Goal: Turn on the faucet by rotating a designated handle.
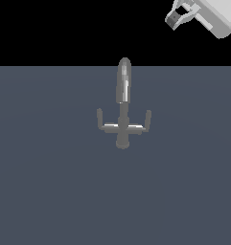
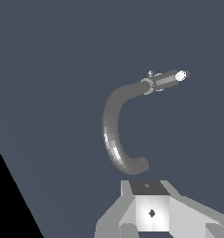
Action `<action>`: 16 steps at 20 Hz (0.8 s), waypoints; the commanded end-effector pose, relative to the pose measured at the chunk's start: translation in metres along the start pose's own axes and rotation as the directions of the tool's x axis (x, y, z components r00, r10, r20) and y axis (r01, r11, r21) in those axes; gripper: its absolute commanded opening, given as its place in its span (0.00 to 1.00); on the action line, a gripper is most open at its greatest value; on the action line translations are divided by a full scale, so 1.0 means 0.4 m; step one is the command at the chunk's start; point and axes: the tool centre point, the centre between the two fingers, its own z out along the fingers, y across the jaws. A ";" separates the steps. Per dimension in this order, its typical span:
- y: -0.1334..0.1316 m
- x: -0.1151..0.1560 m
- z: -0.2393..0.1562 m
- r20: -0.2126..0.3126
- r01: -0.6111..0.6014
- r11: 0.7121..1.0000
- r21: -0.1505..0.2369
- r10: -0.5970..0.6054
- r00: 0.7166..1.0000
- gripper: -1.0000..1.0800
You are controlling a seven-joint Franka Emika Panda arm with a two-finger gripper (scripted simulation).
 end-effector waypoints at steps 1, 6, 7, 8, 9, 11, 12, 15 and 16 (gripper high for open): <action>0.021 0.033 0.012 0.019 -0.021 0.999 0.050 0.020 1.000 0.00; 0.062 0.097 0.041 0.061 -0.066 0.987 0.148 0.057 0.997 0.00; 0.071 0.110 0.048 0.070 -0.075 0.983 0.167 0.064 0.995 0.00; 0.079 0.122 0.055 0.079 -0.085 0.979 0.187 0.071 0.994 0.00; 0.088 0.135 0.063 0.089 -0.095 0.974 0.206 0.078 0.993 0.00; 0.105 0.160 0.079 0.109 -0.116 0.962 0.246 0.092 0.990 0.00; 0.113 0.172 0.088 0.120 -0.127 0.956 0.265 0.098 0.988 0.00; 0.139 0.209 0.116 0.153 -0.161 0.932 0.324 0.116 0.981 0.00; 0.147 0.221 0.126 0.164 -0.173 0.923 0.343 0.122 0.979 0.00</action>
